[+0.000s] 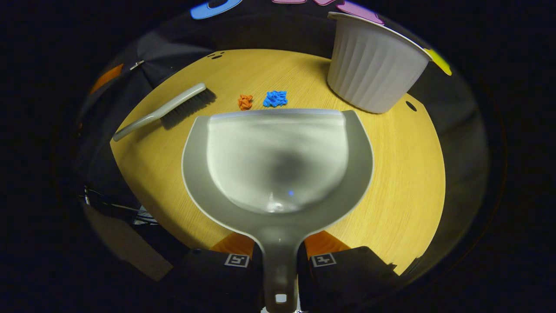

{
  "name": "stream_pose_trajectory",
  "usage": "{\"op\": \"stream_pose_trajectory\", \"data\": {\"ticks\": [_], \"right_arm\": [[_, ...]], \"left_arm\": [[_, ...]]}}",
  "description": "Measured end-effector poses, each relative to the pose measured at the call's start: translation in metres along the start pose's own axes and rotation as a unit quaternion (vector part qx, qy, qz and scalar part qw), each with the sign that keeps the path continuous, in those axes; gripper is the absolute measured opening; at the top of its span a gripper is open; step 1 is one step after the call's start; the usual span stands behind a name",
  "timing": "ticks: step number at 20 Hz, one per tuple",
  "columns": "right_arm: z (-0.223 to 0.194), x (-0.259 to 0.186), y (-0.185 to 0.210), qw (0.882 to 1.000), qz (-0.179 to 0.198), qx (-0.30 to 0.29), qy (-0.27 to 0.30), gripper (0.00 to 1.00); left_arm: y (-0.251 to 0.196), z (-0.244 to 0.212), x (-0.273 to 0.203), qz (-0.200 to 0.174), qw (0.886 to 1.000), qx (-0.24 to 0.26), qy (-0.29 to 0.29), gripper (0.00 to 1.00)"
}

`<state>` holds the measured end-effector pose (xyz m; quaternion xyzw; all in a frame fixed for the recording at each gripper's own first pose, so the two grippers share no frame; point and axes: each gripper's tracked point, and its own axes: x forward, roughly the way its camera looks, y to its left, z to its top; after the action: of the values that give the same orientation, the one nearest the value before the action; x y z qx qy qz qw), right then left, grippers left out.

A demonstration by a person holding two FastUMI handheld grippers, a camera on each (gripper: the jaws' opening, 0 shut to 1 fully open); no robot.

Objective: Pick up the small broom and dustpan from the desktop, sweep the trash into the dustpan with the broom, and then empty the trash into the garbage bin.

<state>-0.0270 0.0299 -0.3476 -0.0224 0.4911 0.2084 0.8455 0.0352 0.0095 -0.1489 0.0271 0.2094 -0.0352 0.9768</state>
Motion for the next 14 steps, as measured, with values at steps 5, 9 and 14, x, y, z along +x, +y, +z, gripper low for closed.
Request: {"op": "stream_pose_trajectory", "data": {"ticks": [5,9,14], "right_arm": [[-0.006,-0.013,-0.02,1.0,-0.016,0.001,-0.005,0.37],[-0.015,-0.02,-0.024,1.0,-0.02,0.015,-0.002,0.41],[-0.028,-0.024,-0.026,0.999,-0.024,0.03,0.005,0.37]], "left_arm": [[-0.01,-0.06,0.031,-0.074,0.99,-0.006,0.116,0.98],[0.002,-0.11,0.051,-0.071,0.976,0.01,0.206,0.96],[0.0,-0.146,0.073,-0.081,0.957,0.015,0.277,0.9]]}}
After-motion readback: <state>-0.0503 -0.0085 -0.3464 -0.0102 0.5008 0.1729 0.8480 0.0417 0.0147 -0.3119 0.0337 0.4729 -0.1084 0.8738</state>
